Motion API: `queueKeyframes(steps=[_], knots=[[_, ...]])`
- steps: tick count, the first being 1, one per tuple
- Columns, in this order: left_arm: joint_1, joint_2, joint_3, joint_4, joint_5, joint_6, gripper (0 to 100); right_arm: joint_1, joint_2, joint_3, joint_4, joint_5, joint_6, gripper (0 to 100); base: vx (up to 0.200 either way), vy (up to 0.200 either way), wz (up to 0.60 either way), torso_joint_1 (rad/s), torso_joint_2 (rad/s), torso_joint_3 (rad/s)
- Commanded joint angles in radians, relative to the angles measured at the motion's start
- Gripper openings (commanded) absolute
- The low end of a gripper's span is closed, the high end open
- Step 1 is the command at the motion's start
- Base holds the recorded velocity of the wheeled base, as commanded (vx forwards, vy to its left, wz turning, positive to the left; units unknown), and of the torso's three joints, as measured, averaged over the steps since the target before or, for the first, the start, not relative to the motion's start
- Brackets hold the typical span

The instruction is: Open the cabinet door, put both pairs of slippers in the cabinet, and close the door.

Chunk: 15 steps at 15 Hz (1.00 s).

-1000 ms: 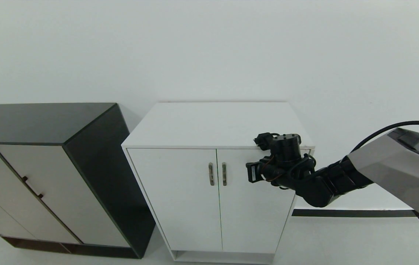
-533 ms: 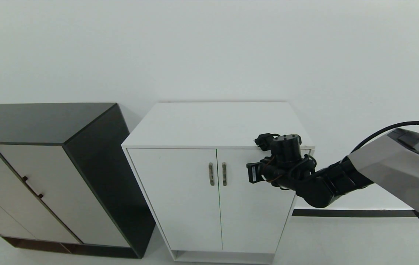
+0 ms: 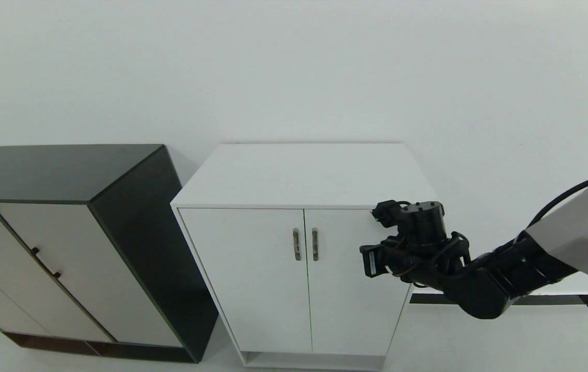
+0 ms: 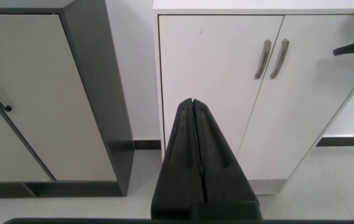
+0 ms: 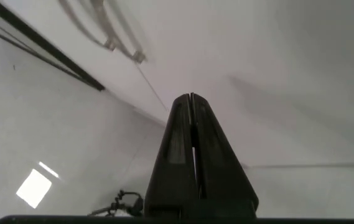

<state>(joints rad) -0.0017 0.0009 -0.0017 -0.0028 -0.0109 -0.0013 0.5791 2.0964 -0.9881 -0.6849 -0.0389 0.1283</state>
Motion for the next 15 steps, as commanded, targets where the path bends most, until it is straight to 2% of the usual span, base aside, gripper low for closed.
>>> queueKeyframes(steps=[1, 3, 6, 9, 13, 15], knots=[[0.0, 0.001, 0.0, 0.0, 0.0, 0.0, 0, 0.002, -0.104, 0.114, -0.025, -0.004, -0.001, 0, 0.0, 0.0, 0.0, 0.0, 0.0, 0.0], [0.0, 0.001, 0.0, 0.0, 0.0, 0.0, 0, -0.009, -0.188, 0.253, -0.059, -0.006, 0.001, 0, 0.0, 0.0, 0.0, 0.0, 0.0, 0.0], [0.0, 0.001, 0.0, 0.0, 0.002, -0.002, 0, -0.019, -0.249, 0.398, -0.097, -0.09, 0.002, 0, 0.0, 0.0, 0.0, 0.0, 0.0, 0.0], [0.0, 0.001, 0.0, 0.0, 0.002, -0.002, 0, -0.027, -0.305, 0.54, -0.166, -0.108, -0.003, 0, 0.0, 0.0, 0.0, 0.0, 0.0, 0.0], [0.0, 0.001, 0.0, 0.0, 0.002, -0.002, 0, -0.05, -0.42, 0.695, -0.17, -0.139, -0.003, 0, 0.0, 0.0, 0.0, 0.0, 0.0, 0.0], [0.0, 0.001, 0.0, 0.0, 0.002, -0.002, 0, -0.091, -0.48, 0.784, -0.17, -0.157, -0.009, 0, 0.0, 0.0, 0.0, 0.0, 0.0, 0.0]])
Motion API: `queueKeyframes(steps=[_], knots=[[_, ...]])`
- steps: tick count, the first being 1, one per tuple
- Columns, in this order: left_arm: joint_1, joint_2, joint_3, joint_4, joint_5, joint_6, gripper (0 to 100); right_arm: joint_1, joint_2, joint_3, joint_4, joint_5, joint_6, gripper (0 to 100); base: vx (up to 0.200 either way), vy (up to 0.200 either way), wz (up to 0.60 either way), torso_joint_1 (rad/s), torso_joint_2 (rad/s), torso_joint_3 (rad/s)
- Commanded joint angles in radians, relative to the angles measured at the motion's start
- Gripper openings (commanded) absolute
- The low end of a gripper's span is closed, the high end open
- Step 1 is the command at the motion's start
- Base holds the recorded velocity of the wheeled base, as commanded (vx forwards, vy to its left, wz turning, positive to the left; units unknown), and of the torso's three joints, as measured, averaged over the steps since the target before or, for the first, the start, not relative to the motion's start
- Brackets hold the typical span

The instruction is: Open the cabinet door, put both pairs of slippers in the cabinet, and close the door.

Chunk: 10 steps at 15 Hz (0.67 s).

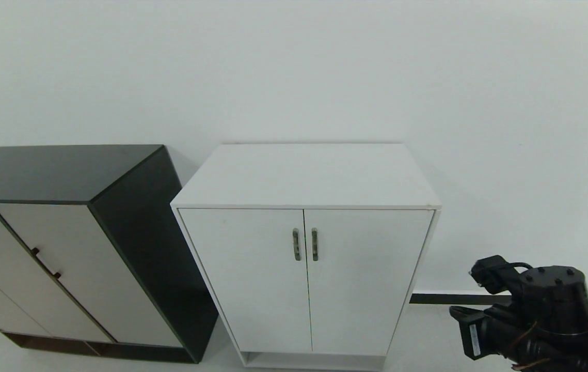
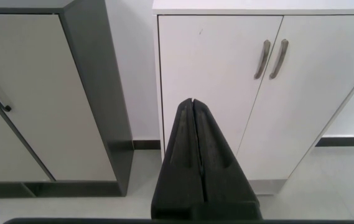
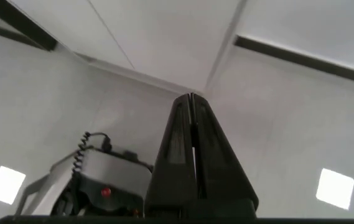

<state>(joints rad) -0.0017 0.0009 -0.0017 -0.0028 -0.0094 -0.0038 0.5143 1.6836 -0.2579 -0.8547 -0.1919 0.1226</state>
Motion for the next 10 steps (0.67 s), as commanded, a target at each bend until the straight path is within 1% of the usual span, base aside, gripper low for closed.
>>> queueKeyframes(steps=[1, 5, 7, 10], knots=[[0.0, 0.001, 0.0, 0.0, 0.0, 0.001, 0, -0.042, -0.09, 0.092, 0.0, -0.004, -0.003, 0, 0.0, 0.0, 0.0, 0.0, 0.0, 0.0], [0.0, 0.001, 0.0, 0.0, 0.0, 0.001, 0, -0.053, -0.188, 0.22, 0.002, -0.004, -0.018, 0, 0.0, 0.0, 0.0, 0.0, 0.0, 0.0], [0.0, 0.001, 0.0, 0.0, 0.0, 0.001, 0, -0.053, -0.203, 0.243, 0.003, -0.004, -0.018, 0, 0.0, 0.0, 0.0, 0.0, 0.0, 0.0], [0.0, 0.001, 0.0, 0.0, 0.0, 0.001, 0, -0.056, -0.328, 0.258, 0.121, -0.006, -0.018, 0, 0.0, 0.0, 0.0, 0.0, 0.0, 0.0]])
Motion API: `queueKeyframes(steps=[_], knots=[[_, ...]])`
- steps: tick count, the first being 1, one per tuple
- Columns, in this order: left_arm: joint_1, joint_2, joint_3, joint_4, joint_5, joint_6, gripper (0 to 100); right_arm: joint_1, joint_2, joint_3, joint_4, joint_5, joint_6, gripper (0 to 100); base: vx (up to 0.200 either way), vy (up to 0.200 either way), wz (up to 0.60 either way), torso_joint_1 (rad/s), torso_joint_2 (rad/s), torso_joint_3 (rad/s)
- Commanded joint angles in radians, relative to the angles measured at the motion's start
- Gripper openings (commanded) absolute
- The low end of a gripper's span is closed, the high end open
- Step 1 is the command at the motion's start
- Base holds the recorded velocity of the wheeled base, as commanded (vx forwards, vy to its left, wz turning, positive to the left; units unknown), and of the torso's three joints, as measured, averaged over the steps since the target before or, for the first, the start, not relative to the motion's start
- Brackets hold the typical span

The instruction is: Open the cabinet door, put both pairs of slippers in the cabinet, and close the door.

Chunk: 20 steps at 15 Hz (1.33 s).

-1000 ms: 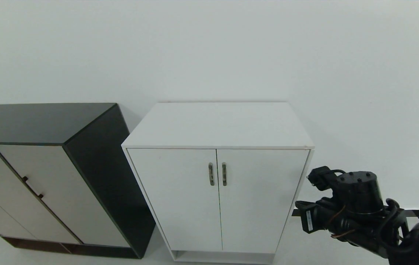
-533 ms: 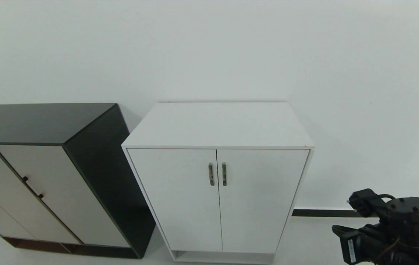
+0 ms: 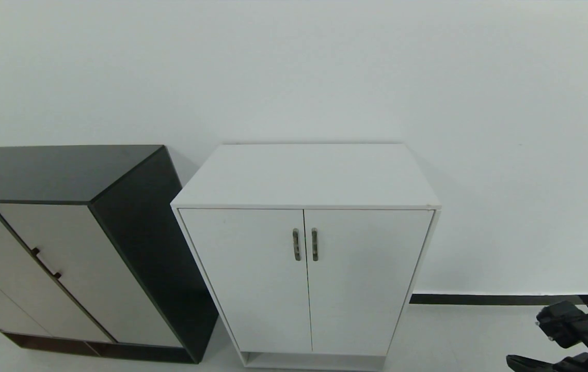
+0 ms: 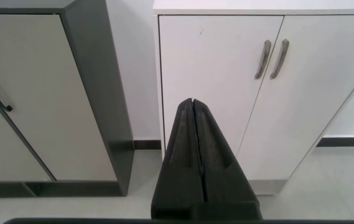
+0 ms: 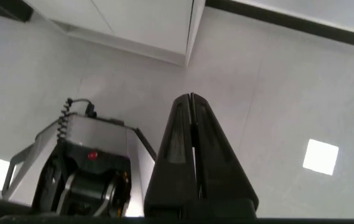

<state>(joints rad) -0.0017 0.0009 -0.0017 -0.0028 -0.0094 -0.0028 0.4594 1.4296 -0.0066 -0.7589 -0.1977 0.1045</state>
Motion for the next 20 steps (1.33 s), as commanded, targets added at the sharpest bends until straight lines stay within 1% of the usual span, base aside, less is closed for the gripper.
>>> queueKeyframes(steps=[1, 6, 7, 13, 16, 20], knots=[[0.0, 0.001, 0.0, 0.0, 0.0, 0.0, 0, -0.002, -0.11, 0.007, 0.069, 0.0, 0.0, 0, 0.0, 0.0, 0.0, 0.0, 0.0, 0.0], [0.0, 0.001, 0.0, 0.0, 0.0, 0.0, 0, -0.001, -0.331, 0.007, 0.4, 0.017, 0.006, 0, 0.0, 0.0, 0.0, 0.0, 0.0, 0.0], [0.0, 0.001, 0.0, 0.0, 0.0, 0.0, 0, -0.002, -0.365, 0.007, 0.454, 0.04, 0.008, 0, 0.0, 0.0, 0.0, 0.0, 0.0, 0.0], [0.0, 0.001, 0.0, 0.0, 0.0, -0.002, 0, -0.001, -0.489, 0.007, 0.65, 0.204, 0.006, 0, 0.0, 0.0, 0.0, 0.0, 0.0, 0.0], [0.0, 0.001, 0.0, 0.0, 0.0, 0.0, 0, -0.001, -0.526, 0.007, 0.711, 0.205, 0.001, 0, 0.0, 0.0, 0.0, 0.0, 0.0, 0.0], [0.0, 0.001, 0.0, 0.0, 0.0, 0.0, 0, -0.001, -0.5, 0.005, 0.714, 0.192, 0.0, 0, 0.0, 0.0, 0.0, 0.0, 0.0, 0.0]])
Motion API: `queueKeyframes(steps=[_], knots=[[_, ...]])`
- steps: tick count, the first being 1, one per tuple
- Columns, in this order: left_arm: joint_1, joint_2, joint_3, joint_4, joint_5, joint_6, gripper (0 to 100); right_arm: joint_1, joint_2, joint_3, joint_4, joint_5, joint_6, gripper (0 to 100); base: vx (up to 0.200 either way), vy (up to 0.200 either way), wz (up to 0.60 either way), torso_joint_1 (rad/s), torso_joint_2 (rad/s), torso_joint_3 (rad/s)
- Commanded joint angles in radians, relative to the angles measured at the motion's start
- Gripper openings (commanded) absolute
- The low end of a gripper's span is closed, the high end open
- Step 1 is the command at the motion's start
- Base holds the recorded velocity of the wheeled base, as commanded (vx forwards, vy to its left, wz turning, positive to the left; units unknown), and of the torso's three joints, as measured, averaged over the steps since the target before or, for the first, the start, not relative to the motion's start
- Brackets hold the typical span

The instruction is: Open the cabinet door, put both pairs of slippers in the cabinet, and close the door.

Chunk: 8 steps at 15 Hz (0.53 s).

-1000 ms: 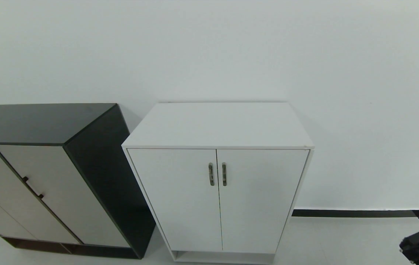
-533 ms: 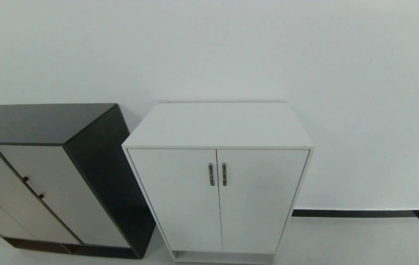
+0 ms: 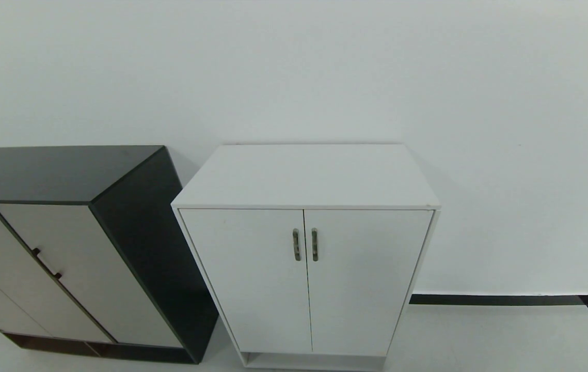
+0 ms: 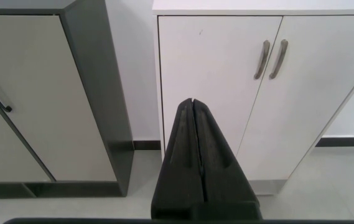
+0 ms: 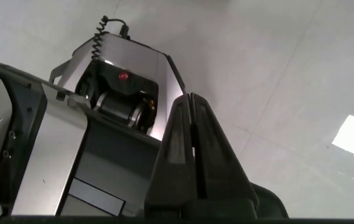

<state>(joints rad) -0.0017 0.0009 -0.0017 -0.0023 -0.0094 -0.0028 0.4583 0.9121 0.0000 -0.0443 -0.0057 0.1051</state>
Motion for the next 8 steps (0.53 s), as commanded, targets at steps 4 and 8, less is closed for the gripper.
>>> queueKeyframes(steps=[4, 8], knots=[[0.0, 0.001, 0.0, -0.001, 0.0, -0.002, 0, 0.036, 0.067, 0.0, 0.001, -0.002, 0.001, 0, 0.0, 0.0, 0.0, 0.0, 0.0, 0.0], [0.0, 0.001, 0.0, -0.001, 0.0, -0.002, 0, 0.088, 0.105, -0.008, 0.021, -0.114, -0.048, 0, 0.0, 0.0, 0.0, 0.0, 0.0, 0.0]])
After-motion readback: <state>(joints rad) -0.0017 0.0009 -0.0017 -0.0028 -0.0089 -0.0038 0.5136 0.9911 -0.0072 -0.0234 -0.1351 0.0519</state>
